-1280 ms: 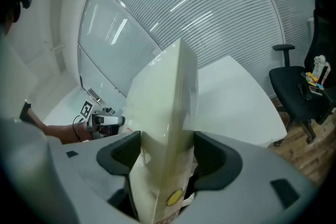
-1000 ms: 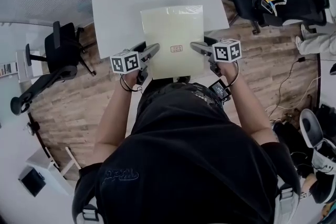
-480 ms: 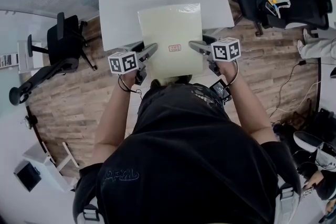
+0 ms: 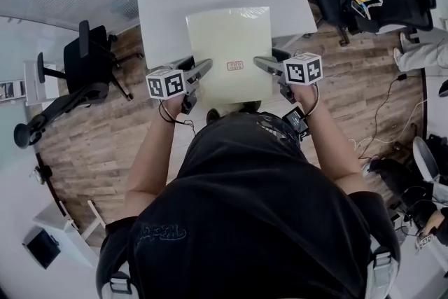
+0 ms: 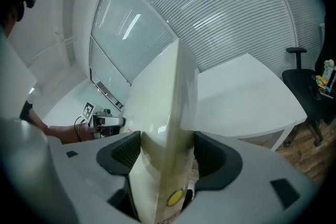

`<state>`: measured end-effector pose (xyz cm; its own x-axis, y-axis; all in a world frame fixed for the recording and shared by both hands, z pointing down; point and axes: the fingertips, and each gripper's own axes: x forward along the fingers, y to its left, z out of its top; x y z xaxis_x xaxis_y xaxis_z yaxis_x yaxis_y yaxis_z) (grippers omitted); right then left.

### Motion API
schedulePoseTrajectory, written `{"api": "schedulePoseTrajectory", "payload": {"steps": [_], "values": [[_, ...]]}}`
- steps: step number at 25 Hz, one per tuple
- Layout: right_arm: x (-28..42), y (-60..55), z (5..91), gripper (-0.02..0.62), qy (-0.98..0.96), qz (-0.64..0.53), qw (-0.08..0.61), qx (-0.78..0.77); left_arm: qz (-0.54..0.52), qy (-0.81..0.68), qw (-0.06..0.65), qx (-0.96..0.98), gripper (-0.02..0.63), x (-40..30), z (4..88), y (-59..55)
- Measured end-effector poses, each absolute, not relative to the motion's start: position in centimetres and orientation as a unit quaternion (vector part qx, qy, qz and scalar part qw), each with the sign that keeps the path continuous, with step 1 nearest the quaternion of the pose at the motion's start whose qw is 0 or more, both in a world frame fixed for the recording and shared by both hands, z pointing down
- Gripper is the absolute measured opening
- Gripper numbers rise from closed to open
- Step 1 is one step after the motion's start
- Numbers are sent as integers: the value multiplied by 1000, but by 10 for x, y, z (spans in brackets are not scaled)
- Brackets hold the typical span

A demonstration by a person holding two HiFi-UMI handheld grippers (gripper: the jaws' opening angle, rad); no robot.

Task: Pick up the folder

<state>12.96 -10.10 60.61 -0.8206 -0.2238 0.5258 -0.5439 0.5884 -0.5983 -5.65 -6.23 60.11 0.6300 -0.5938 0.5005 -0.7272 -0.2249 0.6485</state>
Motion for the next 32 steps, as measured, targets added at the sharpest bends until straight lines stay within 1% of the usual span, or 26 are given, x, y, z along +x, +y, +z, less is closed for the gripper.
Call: {"api": "schedulePoseTrajectory", "payload": {"steps": [16, 25, 32], "values": [[63, -18, 587, 327, -865, 389, 181, 259, 89, -387, 441, 805, 311, -126, 588, 6], [50, 38, 585, 327, -857, 388, 175, 291, 99, -360, 429, 823, 311, -139, 584, 50], [54, 62, 586, 326, -853, 393, 171, 299, 108, -351, 421, 829, 313, -135, 581, 68]]}}
